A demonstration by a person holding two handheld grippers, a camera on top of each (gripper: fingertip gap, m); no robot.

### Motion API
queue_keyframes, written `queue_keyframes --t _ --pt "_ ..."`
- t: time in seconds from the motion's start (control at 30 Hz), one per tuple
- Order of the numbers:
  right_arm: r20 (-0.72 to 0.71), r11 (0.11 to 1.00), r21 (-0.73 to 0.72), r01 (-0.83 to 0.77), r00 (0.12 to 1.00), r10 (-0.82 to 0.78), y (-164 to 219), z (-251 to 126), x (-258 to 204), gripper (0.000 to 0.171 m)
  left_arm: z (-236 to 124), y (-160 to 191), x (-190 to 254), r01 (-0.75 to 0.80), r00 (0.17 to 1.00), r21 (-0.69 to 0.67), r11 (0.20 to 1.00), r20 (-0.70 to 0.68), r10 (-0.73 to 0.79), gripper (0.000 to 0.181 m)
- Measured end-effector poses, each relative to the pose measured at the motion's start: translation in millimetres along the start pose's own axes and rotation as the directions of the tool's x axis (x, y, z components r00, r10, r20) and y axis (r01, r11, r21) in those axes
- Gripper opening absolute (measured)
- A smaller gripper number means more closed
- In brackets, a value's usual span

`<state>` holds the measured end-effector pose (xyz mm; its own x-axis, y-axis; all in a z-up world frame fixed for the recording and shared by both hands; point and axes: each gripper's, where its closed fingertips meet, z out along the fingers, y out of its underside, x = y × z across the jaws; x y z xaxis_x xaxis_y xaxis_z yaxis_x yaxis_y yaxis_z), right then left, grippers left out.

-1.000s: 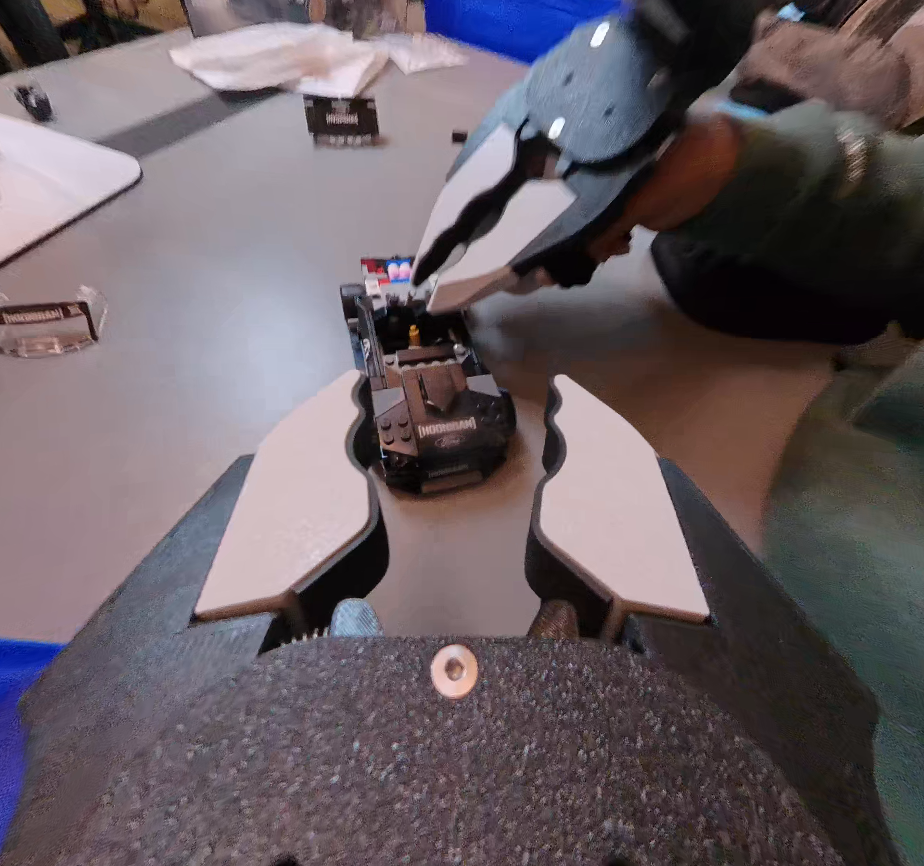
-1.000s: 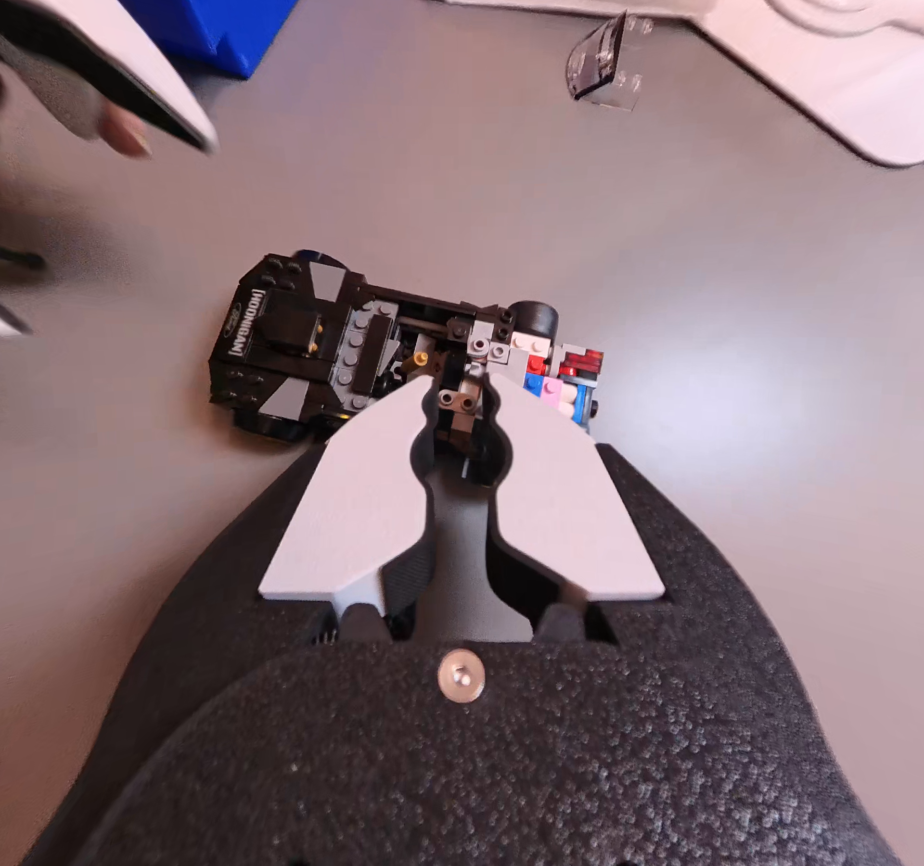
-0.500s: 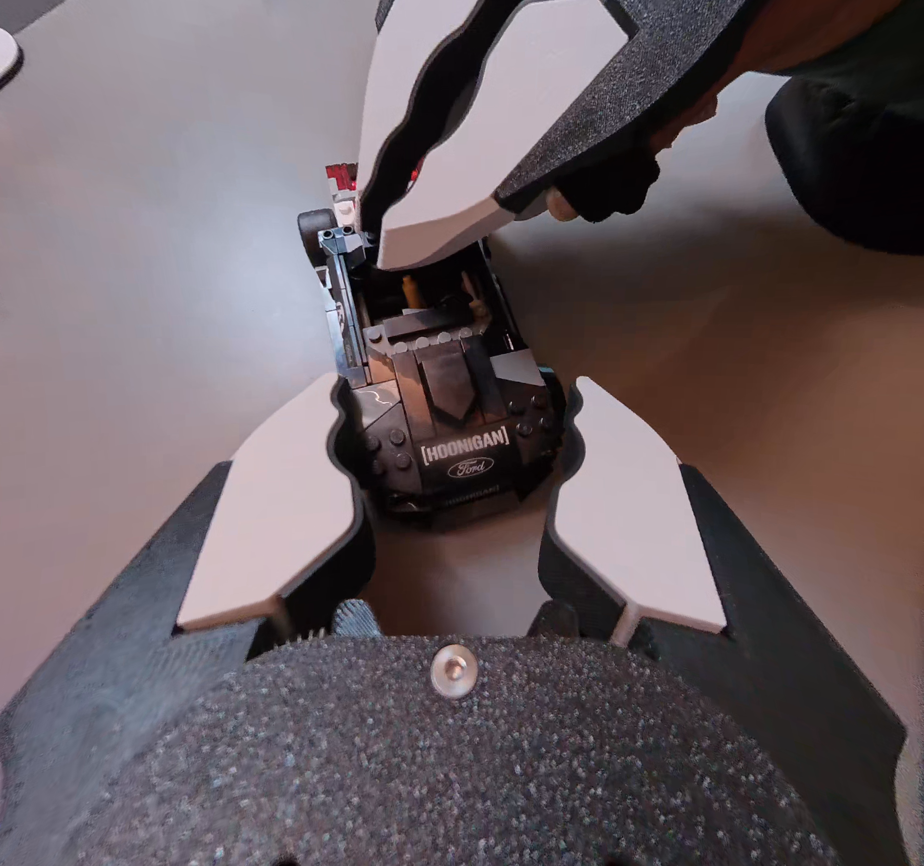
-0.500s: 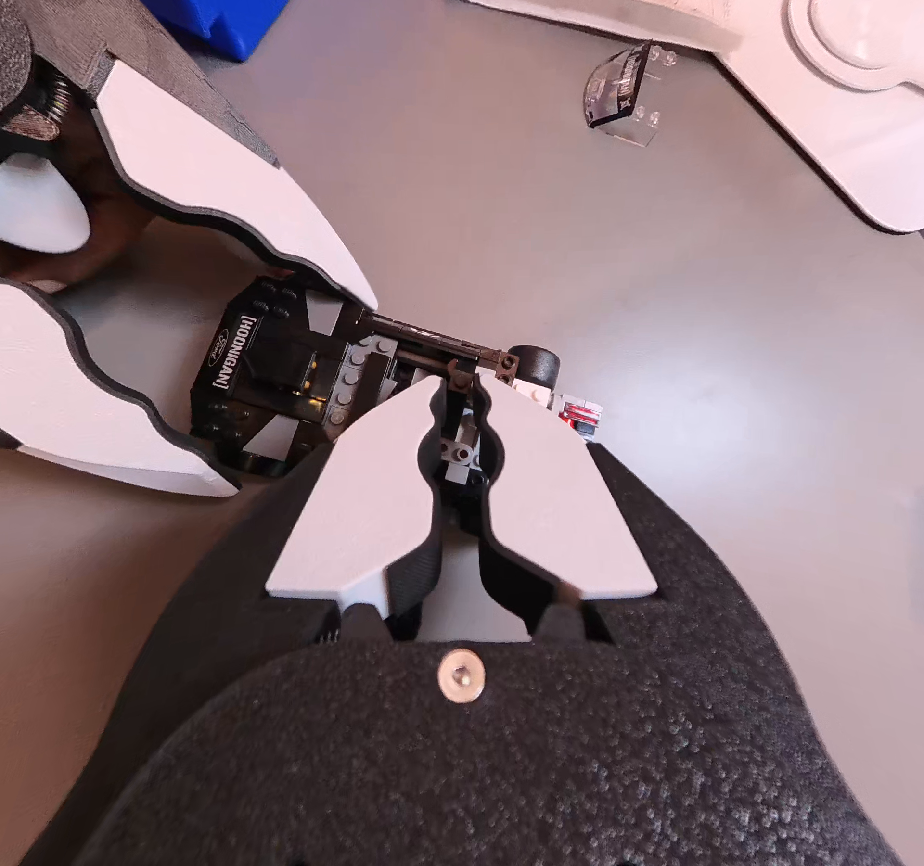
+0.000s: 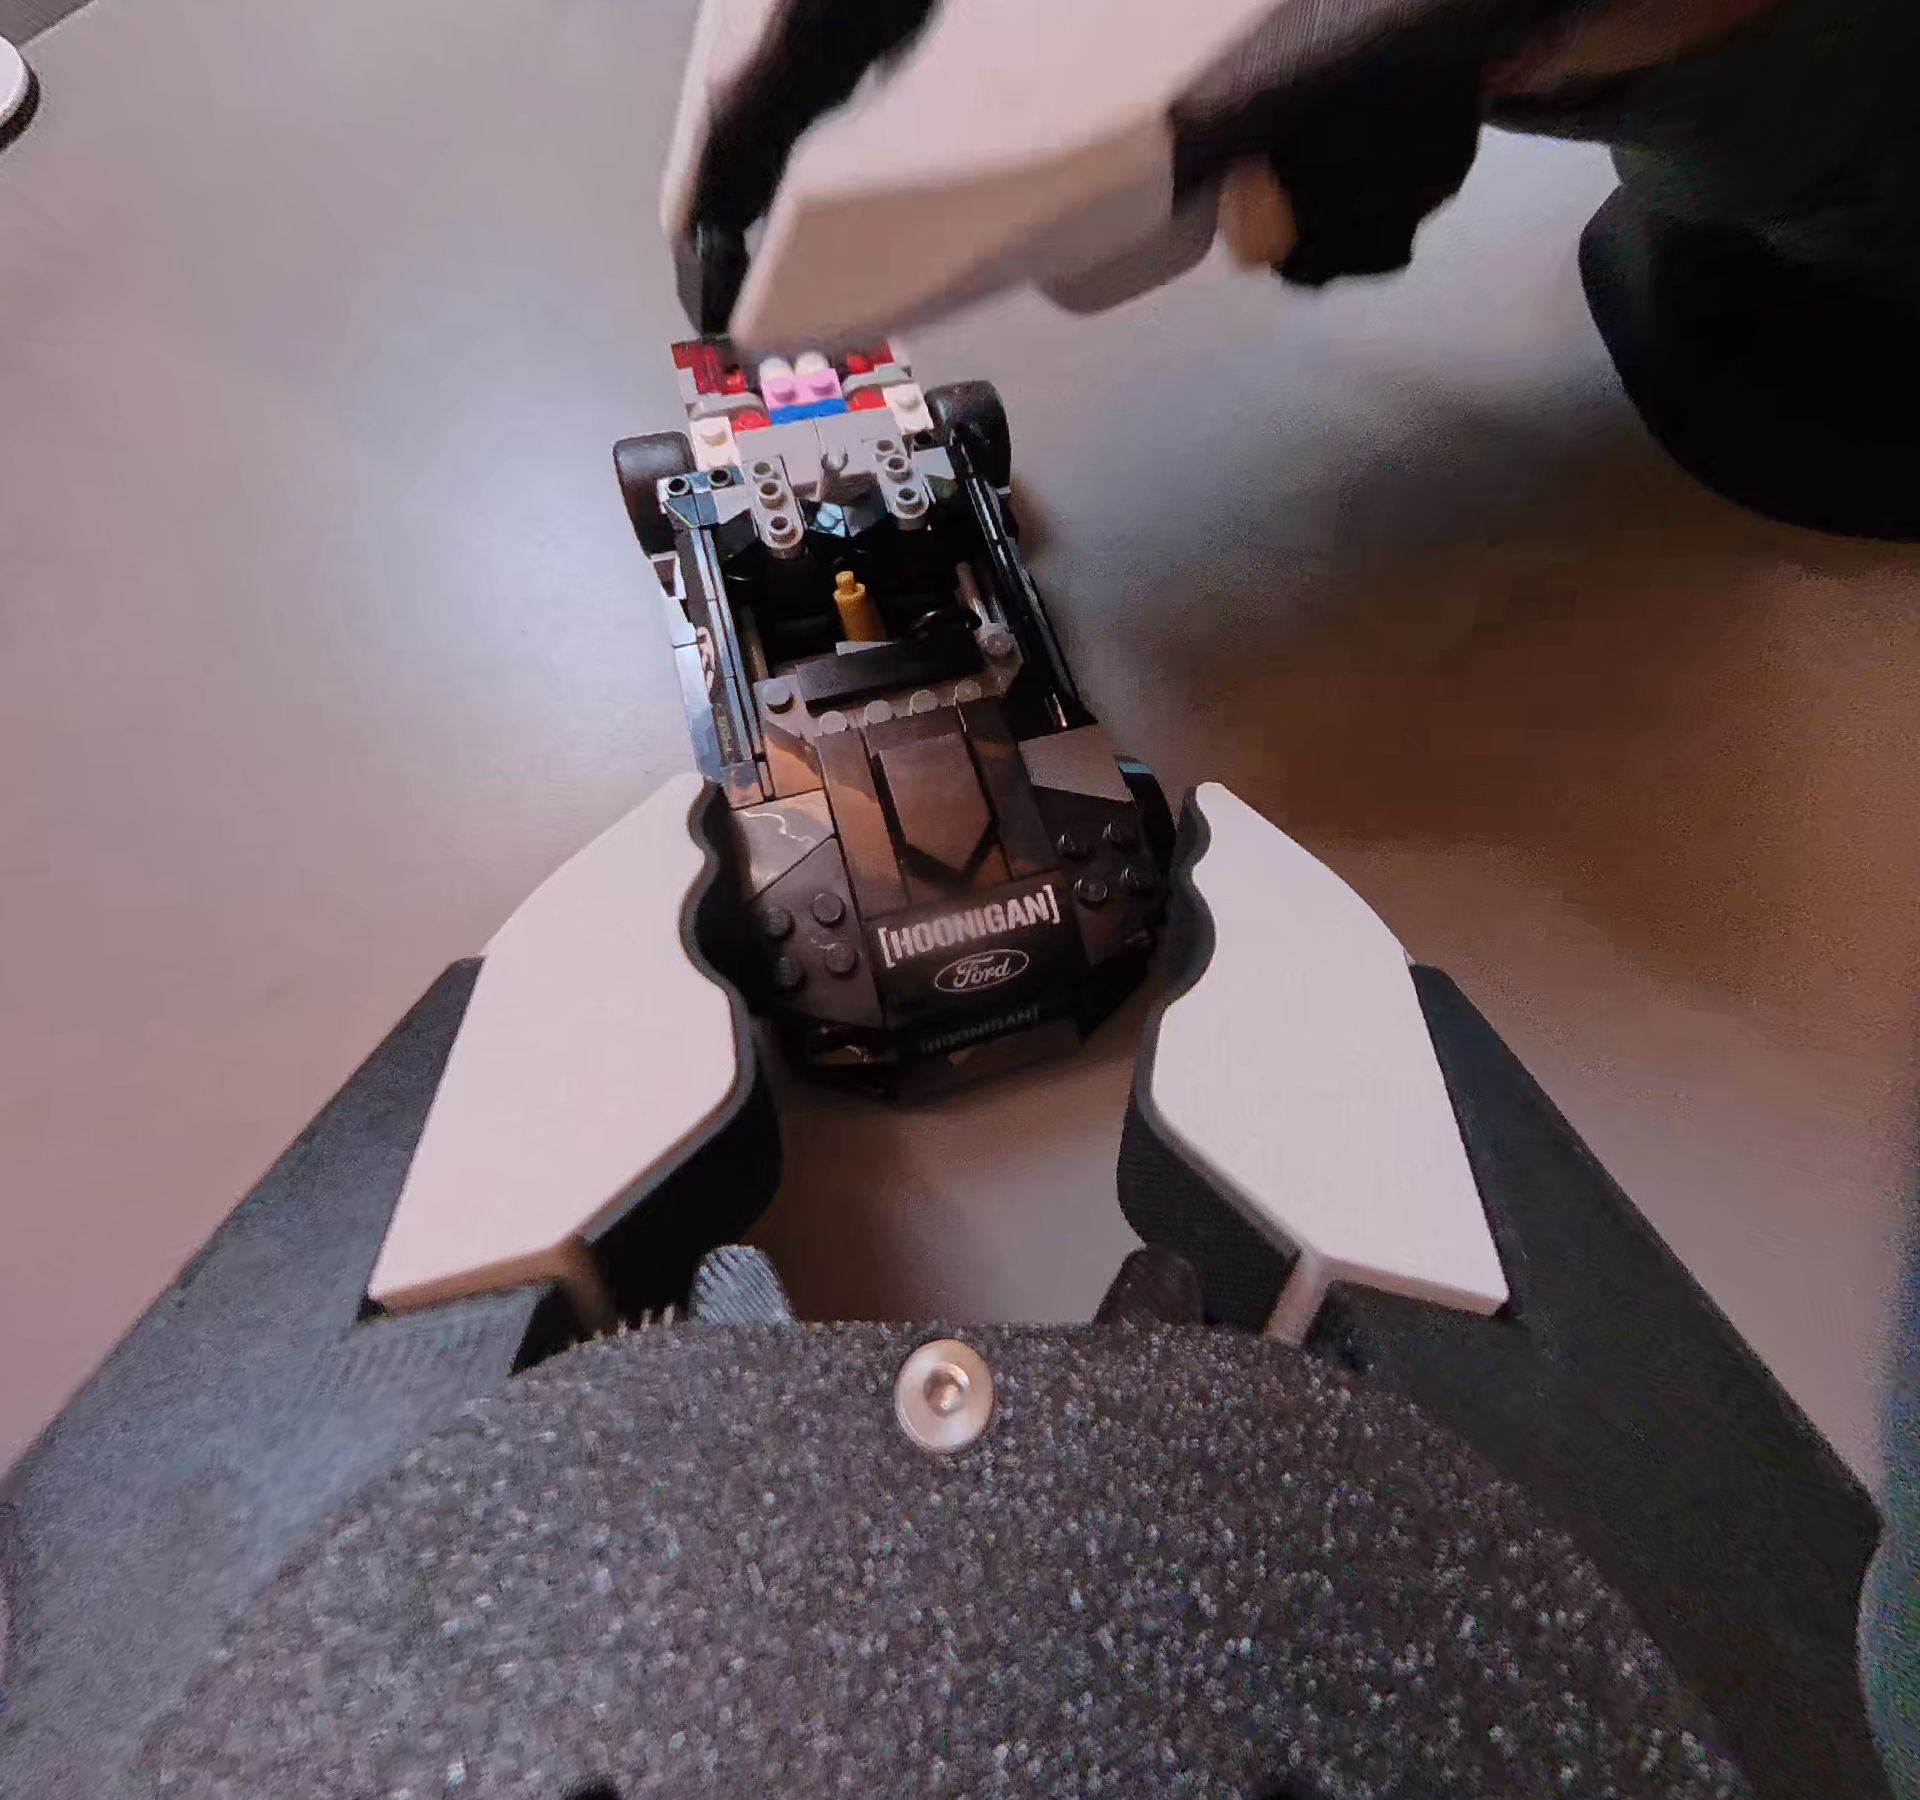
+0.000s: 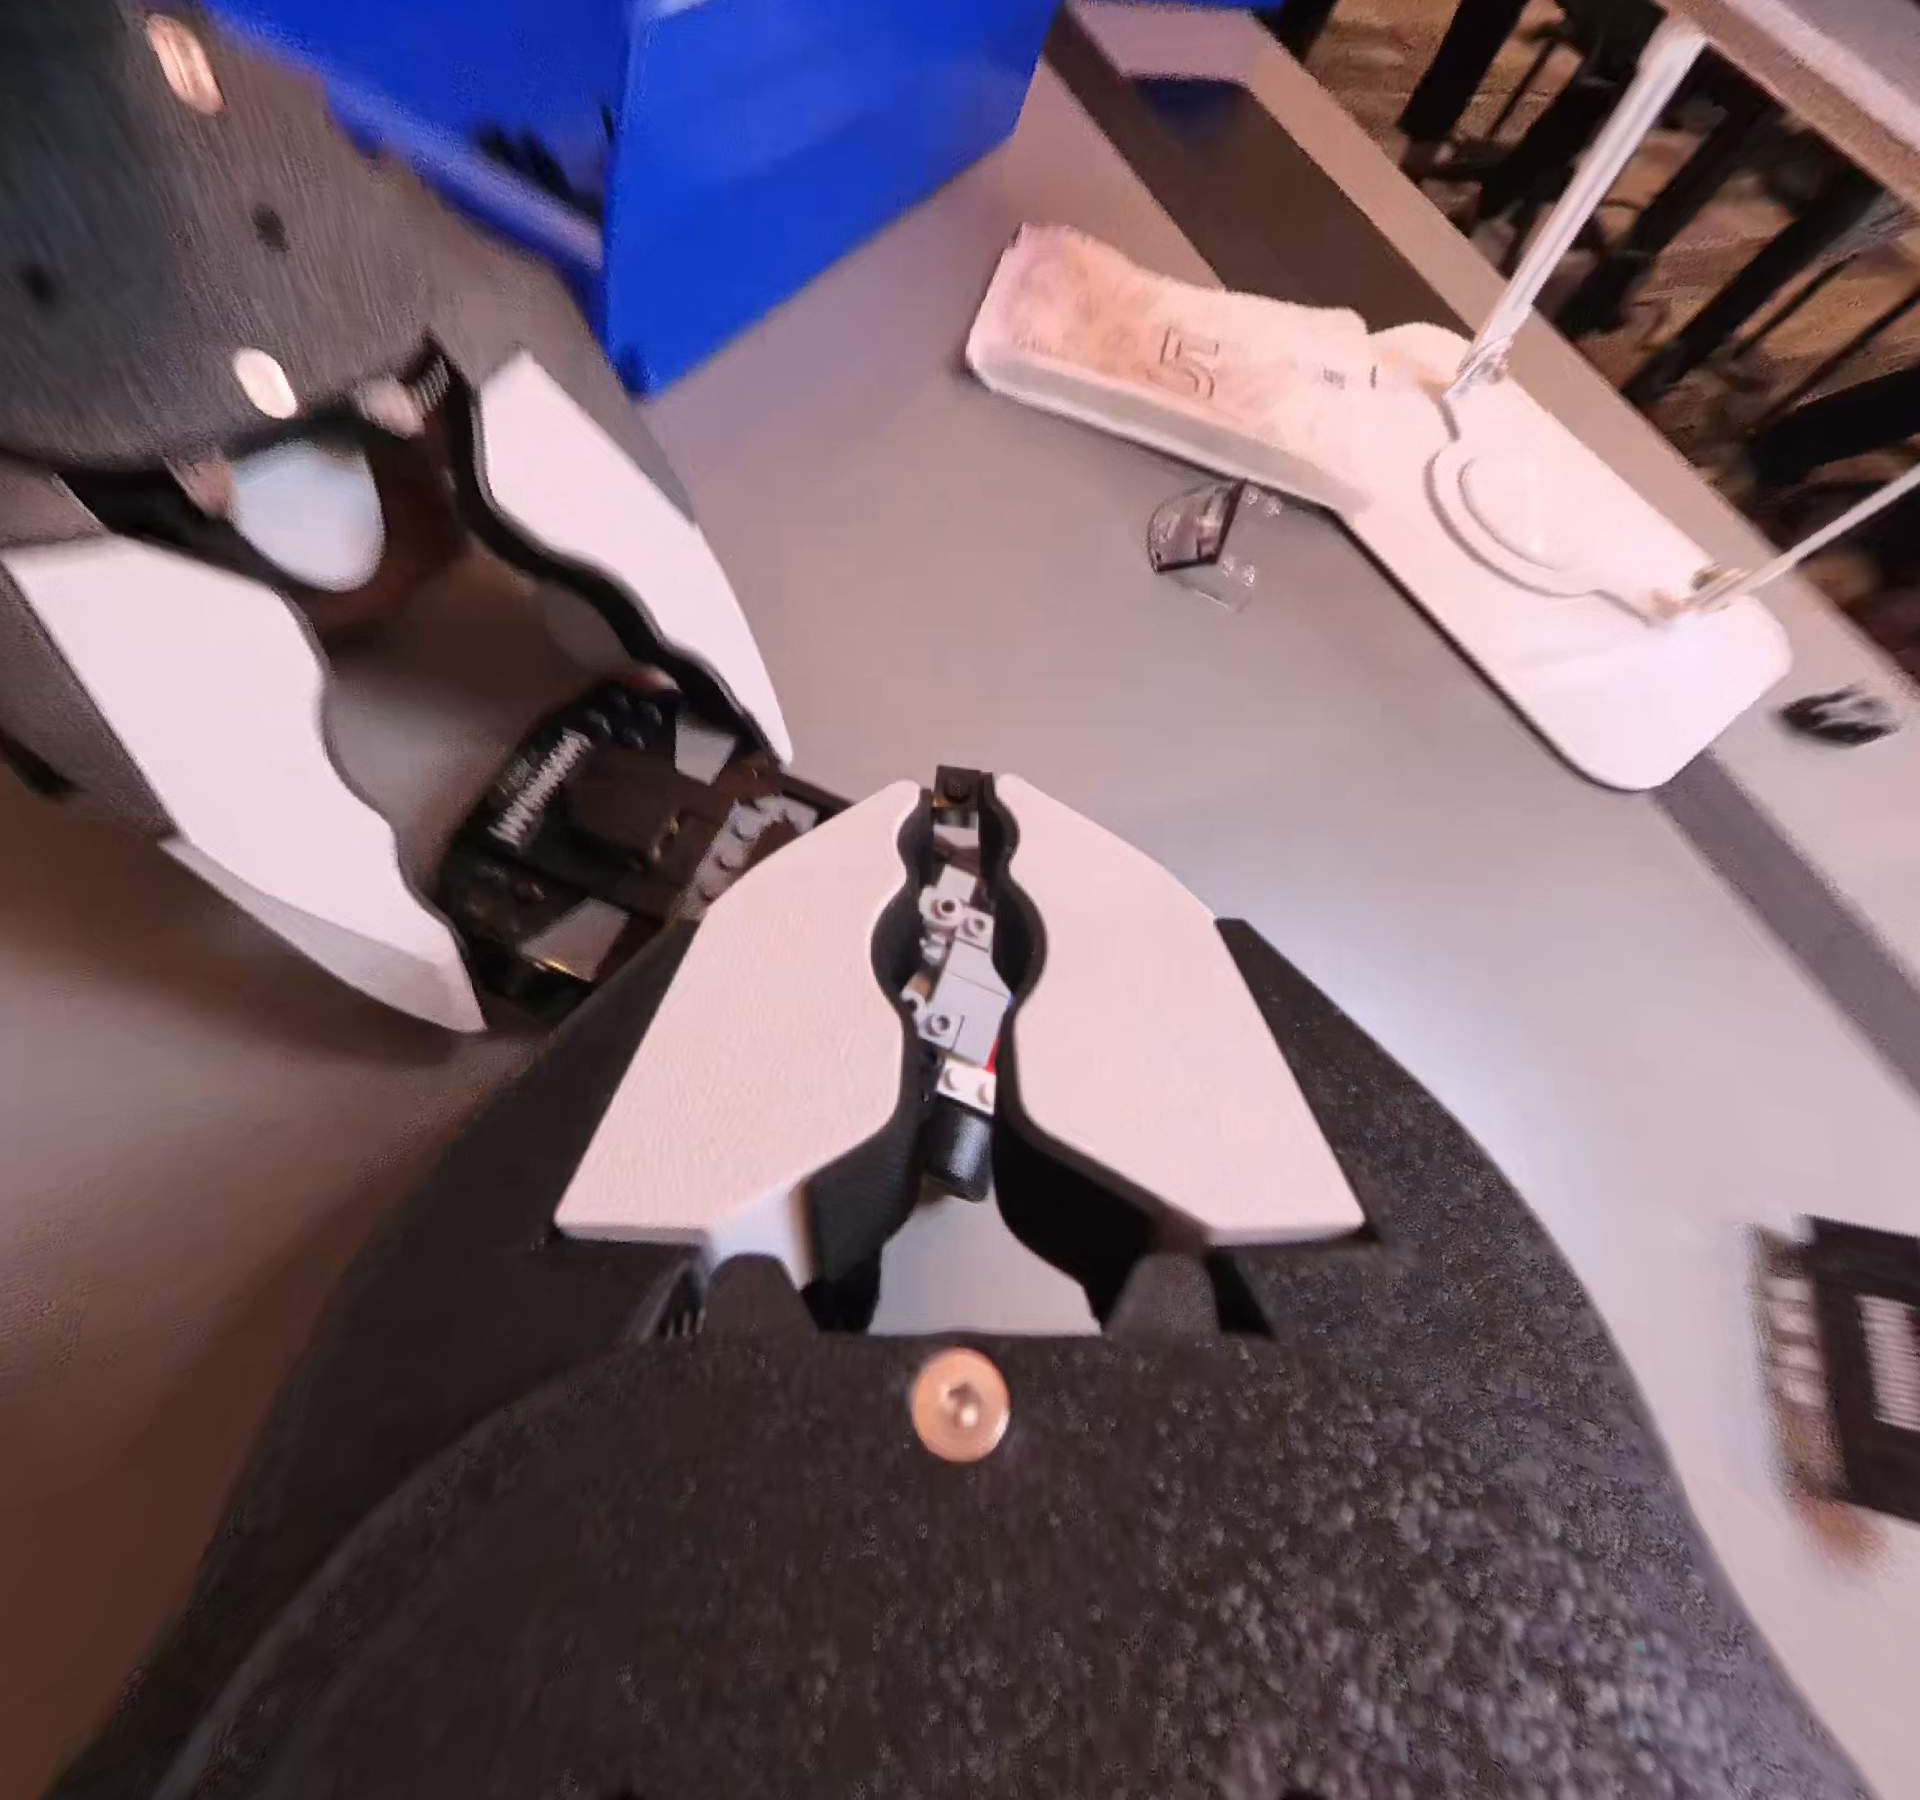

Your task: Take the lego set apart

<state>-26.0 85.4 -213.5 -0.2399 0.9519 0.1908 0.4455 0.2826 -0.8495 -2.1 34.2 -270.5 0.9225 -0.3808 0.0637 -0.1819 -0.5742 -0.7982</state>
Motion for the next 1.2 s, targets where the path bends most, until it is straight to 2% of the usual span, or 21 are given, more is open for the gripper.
queue_keyframes --t 0.1,0.17,0.23,0.33,0.43,0.5,0.6,0.67,0.77,0.87,0.93,1.0,1.1,1.2 --pt "0.132 0.965 0.107 -0.241 0.965 0.226 -11.0 -14.3 7.8 0.008 -6.0 -7.4 0.6 0.037 0.999 0.054 0.998 -0.036 -0.036 0.084" --pt "0.24 0.915 0.129 -0.383 0.907 0.346 -13.4 -20.8 6.9 0.008 -16.4 -18.7 -3.9 0.043 0.999 0.124 0.991 -0.033 -0.039 0.083" --pt "0.363 0.838 0.137 -0.528 0.814 0.454 -19.7 -24.7 0.4 0.008 -28.2 -32.4 -11.0 0.005 1.0 0.215 0.977 0.009 -0.007 0.072" --pt "0.568 0.705 0.094 -0.703 0.62 0.542 -36.9 -26.7 -21.6 0.008 -42.2 -52.4 -12.4 -0.084 0.995 0.323 0.943 0.079 0.062 0.052" --pt "0.697 0.604 0.007 -0.797 0.437 0.568 -49.5 -25.6 -43.5 0.008 -54.7 -70.7 -7.0 -0.209 0.973 0.395 0.895 0.172 0.152 0.04" --pt "0.739 0.556 -0.036 -0.83 0.353 0.574 -54.0 -26.2 -51.0 0.008 -62.3 -78.8 -1.2 -0.279 0.955 0.423 0.862 0.219 0.201 0.03" --pt "0.774 0.514 -0.078 -0.854 0.273 0.571 -58.7 -29.2 -56.0 0.008 -67.7 -82.3 5.4 -0.389 0.913 0.407 0.827 0.29 0.287 0.01" --pt "0.787 0.514 -0.092 -0.853 0.254 0.562 -60.9 -32.0 -57.8 0.008 -70.7 -83.9 7.5 -0.442 0.884 0.388 0.809 0.338 0.321 0.01" --pt "0.787 0.56 -0.061 -0.826 0.305 0.536 -63.2 -37.3 -55.4 0.009 -77.9 -85.0 8.5 -0.502 0.85 0.355 0.788 0.372 0.374 0.008" --pt "0.697 0.631 0.077 -0.772 0.495 0.519 -57.6 -46.1 -24.0 0.017 -111.9 -88.5 -24.2 -0.502 0.822 0.322 0.802 0.465 0.329 0.009" --pt "0.514 0.727 0.155 -0.669 0.683 0.519 -39.0 -44.9 4.5 0.017 -142.8 -77.0 -71.5 -0.409 0.805 0.24 0.88 0.549 0.224 0.009" --pt "0.319 0.82 0.143 -0.554 0.81 0.491 -14.5 -40.0 24.7 0.016 -166.8 -48.3 -112.3 -0.231 0.814 0.164 0.959 0.573 0.098 0.008" --pt "0.192 0.888 0.054 -0.456 0.877 0.439 11.0 -28.1 27.7 0.017 -183.4 -0.5 -144.2 0.044 0.825 0.114 0.992 0.556 -0.1 0.009" --pt "0.171 0.912 -0.016 -0.409 0.898 0.406 22.7 -15.4 17.1 0.018 -183.8 27.3 -148.8 0.18 0.831 0.075 0.981 0.522 -0.193 0.009"
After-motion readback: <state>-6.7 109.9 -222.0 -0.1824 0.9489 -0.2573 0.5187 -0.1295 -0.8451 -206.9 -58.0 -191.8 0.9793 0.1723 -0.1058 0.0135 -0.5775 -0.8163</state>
